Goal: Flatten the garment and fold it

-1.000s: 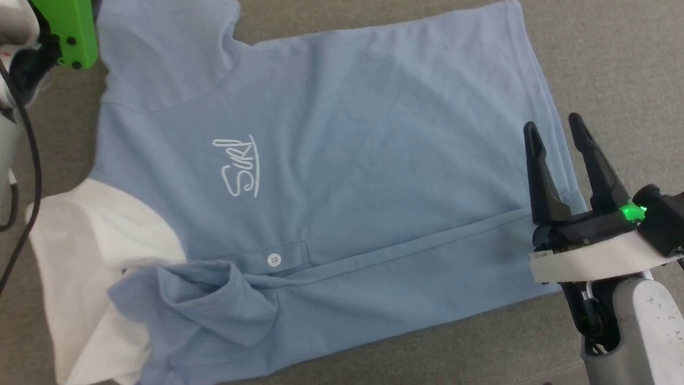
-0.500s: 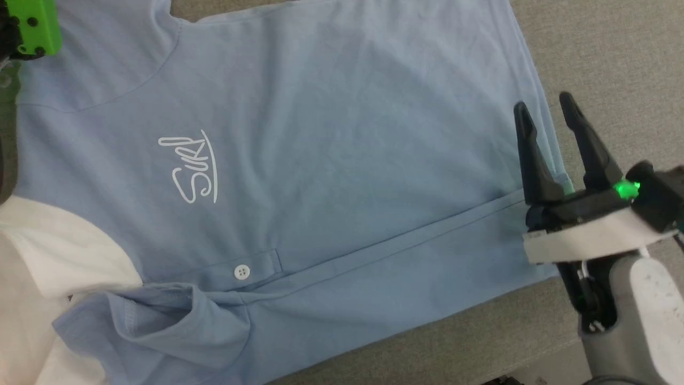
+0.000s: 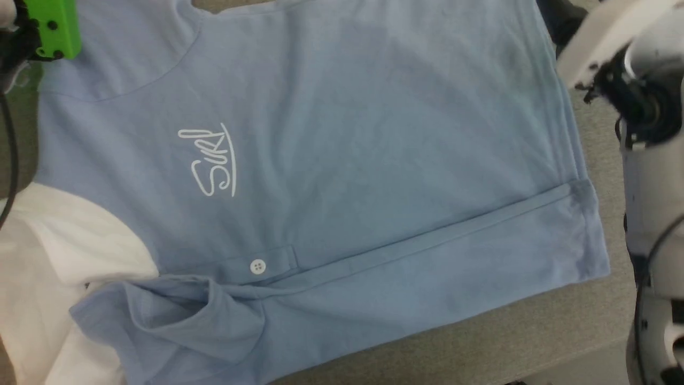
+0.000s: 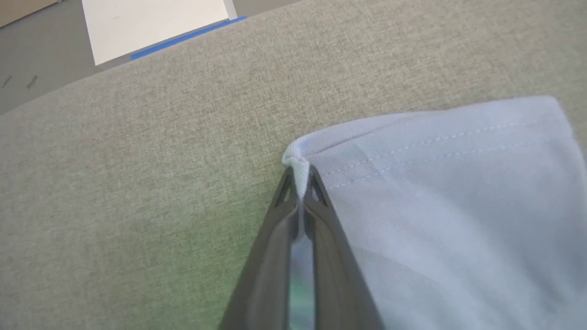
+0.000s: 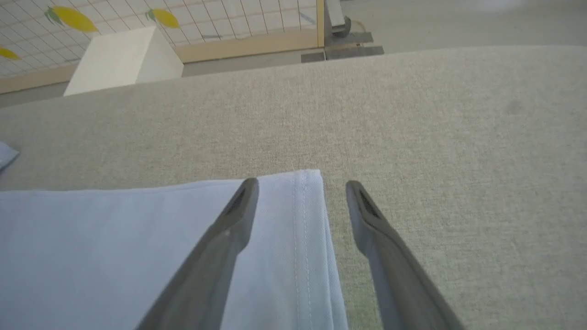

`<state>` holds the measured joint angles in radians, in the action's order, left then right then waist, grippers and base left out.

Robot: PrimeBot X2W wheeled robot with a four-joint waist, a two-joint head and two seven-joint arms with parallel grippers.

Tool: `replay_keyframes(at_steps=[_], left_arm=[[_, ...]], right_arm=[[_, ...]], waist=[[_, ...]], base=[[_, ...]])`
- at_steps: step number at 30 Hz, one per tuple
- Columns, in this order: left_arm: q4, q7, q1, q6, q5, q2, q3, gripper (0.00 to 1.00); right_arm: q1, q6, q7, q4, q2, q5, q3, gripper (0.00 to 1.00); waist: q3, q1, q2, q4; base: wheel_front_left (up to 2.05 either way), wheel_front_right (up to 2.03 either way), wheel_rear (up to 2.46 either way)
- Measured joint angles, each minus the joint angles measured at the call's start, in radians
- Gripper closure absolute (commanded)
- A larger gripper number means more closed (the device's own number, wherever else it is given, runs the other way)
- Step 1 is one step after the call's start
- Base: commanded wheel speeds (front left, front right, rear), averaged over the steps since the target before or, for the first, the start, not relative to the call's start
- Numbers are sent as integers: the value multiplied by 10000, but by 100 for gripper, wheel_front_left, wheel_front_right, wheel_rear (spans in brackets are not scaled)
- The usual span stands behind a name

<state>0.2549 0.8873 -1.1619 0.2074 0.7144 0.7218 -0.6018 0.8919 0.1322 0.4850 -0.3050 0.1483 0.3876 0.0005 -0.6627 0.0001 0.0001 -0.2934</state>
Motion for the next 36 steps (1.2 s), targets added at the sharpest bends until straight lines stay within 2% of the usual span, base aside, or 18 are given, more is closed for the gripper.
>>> replay_keyframes(at_steps=[4, 10, 11, 12, 13, 15, 19, 23, 29, 36], left_arm=[[-44, -142, -37, -127, -6, -184, -96, 100], [-48, -359, -243, -328, -21, -403, -219, 100], [-42, -395, -283, -362, -21, -431, -230, 100], [-31, -445, -302, -397, -21, -468, -242, 100], [-21, -460, -318, -407, -21, -497, -245, 100], [27, -568, -347, -483, -21, -556, -245, 100], [144, -1051, -396, -637, -153, -587, -290, 100], [343, -2713, -515, -1020, -796, -612, -347, 100], [1049, -5058, -724, -1367, -1415, -853, -372, 100], [1509, -6569, -203, -1641, -1248, -1158, -341, 100]], right_arm=[[1105, 0, 1551, -1415, -174, -351, -619, 0], [2106, 0, 2911, -2566, -244, -1442, -1266, 0], [2190, 0, 3112, -2669, -251, -1580, -1277, 6], [2271, 0, 3302, -2731, -245, -1743, -1271, 51], [2354, 0, 3475, -2771, -242, -1873, -1244, 70], [2476, 0, 3808, -2755, -232, -2125, -1131, 100], [2508, 0, 3691, -2587, -270, -2247, -963, 100], [2403, 0, 2803, -2516, -228, -2418, -899, 100], [2107, 0, 1020, -2554, -17, -2543, -782, 100], [1282, 0, -1078, -2422, 341, -1887, 50, 100]], waist=[[-63, 0, 0, 247], [-264, 0, 0, 556], [-295, 0, 0, 602], [-322, 0, 0, 644], [-341, 0, 0, 673], [-374, 0, 0, 729], [-392, 0, 0, 760], [-350, 0, 0, 768], [-68, 0, 0, 808], [624, 0, 0, 906]], base=[[0, 0, 0], [0, 0, 0], [0, 0, 0], [0, 0, 0], [0, 0, 0], [0, 0, 0], [0, 0, 0], [0, 0, 0], [0, 0, 0], [0, 0, 0]])
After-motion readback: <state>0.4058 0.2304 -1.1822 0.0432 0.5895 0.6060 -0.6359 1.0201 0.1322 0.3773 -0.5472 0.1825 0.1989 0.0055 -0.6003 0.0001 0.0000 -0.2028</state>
